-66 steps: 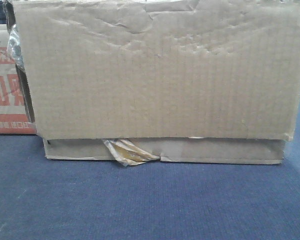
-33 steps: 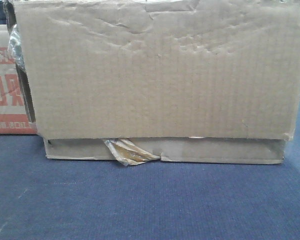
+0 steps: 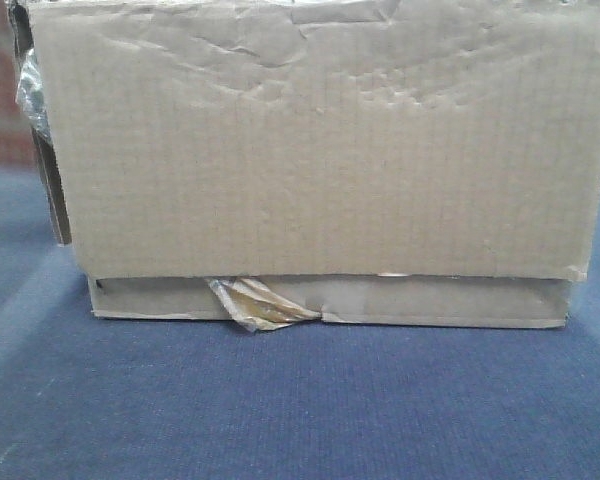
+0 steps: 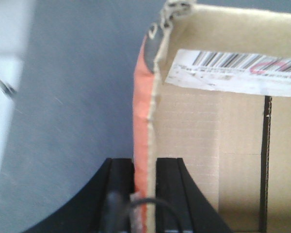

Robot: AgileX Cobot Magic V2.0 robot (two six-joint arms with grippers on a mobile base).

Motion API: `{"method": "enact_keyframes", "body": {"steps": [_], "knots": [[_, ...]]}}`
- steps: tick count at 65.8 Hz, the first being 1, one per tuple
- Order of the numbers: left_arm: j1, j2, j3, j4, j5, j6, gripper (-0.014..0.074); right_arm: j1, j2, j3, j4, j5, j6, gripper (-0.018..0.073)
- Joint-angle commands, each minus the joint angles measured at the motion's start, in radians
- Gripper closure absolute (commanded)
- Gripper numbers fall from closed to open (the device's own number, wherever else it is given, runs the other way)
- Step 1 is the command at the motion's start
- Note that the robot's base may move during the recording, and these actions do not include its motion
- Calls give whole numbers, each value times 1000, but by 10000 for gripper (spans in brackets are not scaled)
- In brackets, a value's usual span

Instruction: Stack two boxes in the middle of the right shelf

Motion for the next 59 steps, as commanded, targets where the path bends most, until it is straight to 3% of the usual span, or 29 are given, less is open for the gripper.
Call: {"method": "enact_keyframes", "body": {"steps": [1, 12, 21, 27, 34, 46, 59], "knots": [[3, -71, -30, -1, -51, -52, 708, 3, 5, -9, -6, -23, 0, 0], [3, -149, -115, -32, -88, -90, 708, 3, 5, -9, -6, -23, 0, 0], [-2, -177, -194, -178, -93, -90, 708, 3, 5, -9, -6, -20, 0, 0], [-42, -182, -241, -270, -93, -90, 708, 3, 5, -9, -6, -20, 0, 0], [-125, -182, -262, -310, -104, -90, 708, 3, 5, -9, -6, -20, 0, 0], [-331, -154, -262, -309, -132, -90, 708, 3, 5, -9, -6, -20, 0, 0], [-509, -53, -262, -276, -136, -121, 708, 3, 5, -9, -6, -20, 0, 0]]}}
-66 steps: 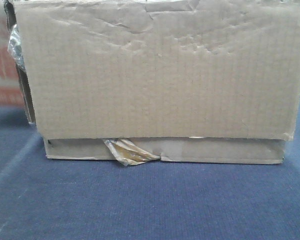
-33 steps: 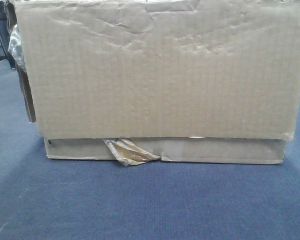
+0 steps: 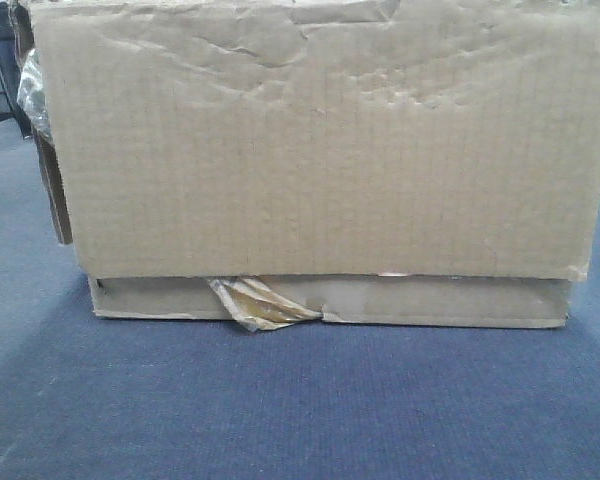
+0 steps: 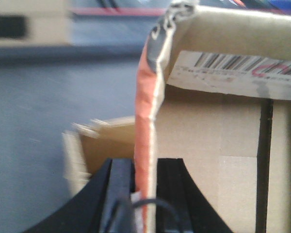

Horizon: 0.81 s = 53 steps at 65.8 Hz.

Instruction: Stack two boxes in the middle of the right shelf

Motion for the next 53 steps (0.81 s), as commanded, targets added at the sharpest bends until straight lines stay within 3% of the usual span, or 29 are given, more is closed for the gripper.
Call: {"method": "enact_keyframes", "body": {"steps": [1, 14, 18, 38, 53], "knots": [[-61, 44, -6, 20, -36, -32, 708, 3, 5, -9, -6, -20, 0, 0], [-129, 148, -6, 205, 5, -122, 708, 3, 5, -9, -6, -19, 0, 0], [-133, 178, -6, 226, 23, -124, 708, 3, 5, -9, -6, -19, 0, 0], [-140, 293, -6, 154, 30, -124, 708, 3, 5, -9, -6, -19, 0, 0], [-140, 312, -6, 155, 28, -124, 708, 3, 5, -9, -6, -19, 0, 0]]}}
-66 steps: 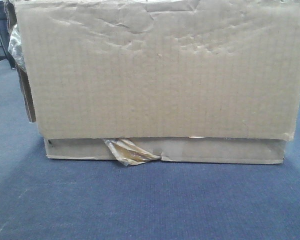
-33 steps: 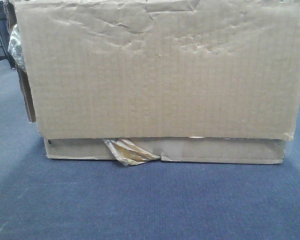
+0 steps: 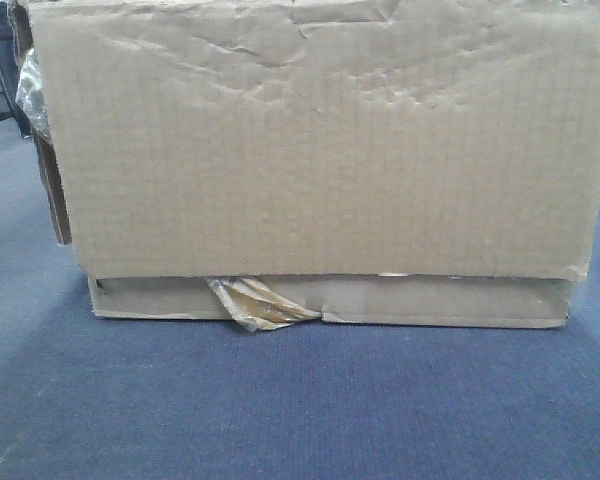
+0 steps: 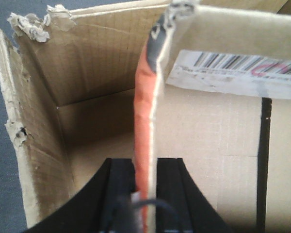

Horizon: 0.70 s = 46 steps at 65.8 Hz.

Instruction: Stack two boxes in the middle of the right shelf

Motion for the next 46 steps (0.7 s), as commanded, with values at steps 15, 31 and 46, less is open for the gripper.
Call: {"method": "enact_keyframes", "body": {"steps": [15, 31, 46], "knots": [[-7, -6, -6, -12, -17, -13, 654, 3, 5, -9, -6, -19, 0, 0], [-7, -15, -6, -12, -17, -13, 103, 3, 5, -9, -6, -19, 0, 0], [-7, -74, -6, 33, -7, -13, 49, 3, 5, -11, -6, 20, 0, 0]]}}
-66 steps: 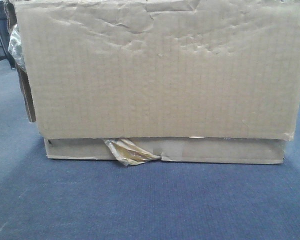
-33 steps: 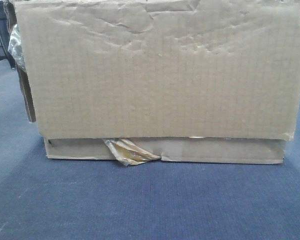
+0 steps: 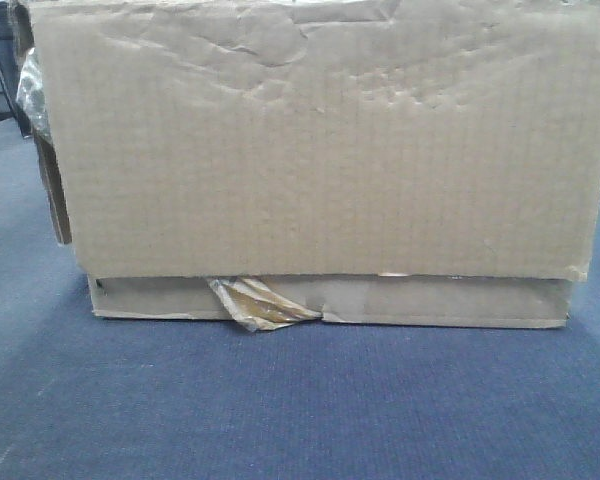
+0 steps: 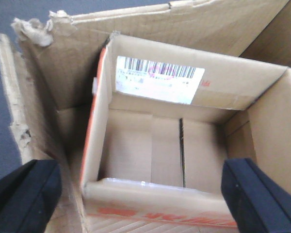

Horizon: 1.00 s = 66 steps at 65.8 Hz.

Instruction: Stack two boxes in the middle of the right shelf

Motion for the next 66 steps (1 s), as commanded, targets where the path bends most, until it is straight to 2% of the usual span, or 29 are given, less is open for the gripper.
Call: {"method": "enact_keyframes", "body": {"steps": [1, 13, 19, 27, 35, 44, 59, 66], "knots": [[-7, -53, -6, 27, 4, -9, 45, 3, 5, -14, -6, 8, 0, 0], [2, -137, -6, 154, 100, 5, 22, 3, 46, -116, -6, 91, 0, 0], [31, -160, -3, 157, 100, 44, 25, 22, 110, -217, -6, 169, 0, 0], [75, -193, 40, 155, 100, 48, 26, 66, 226, -346, -6, 322, -4, 0], [115, -227, 110, 89, 100, 63, 26, 115, 378, -491, -6, 460, -4, 0], [122, -252, 210, 38, 100, 77, 26, 147, 526, -598, -6, 545, -4, 0], [120, -261, 370, 23, 100, 77, 26, 180, 704, -636, 11, 584, -4, 0], [120, -261, 449, -28, 100, 77, 26, 194, 786, -636, 37, 585, -4, 0]]}}
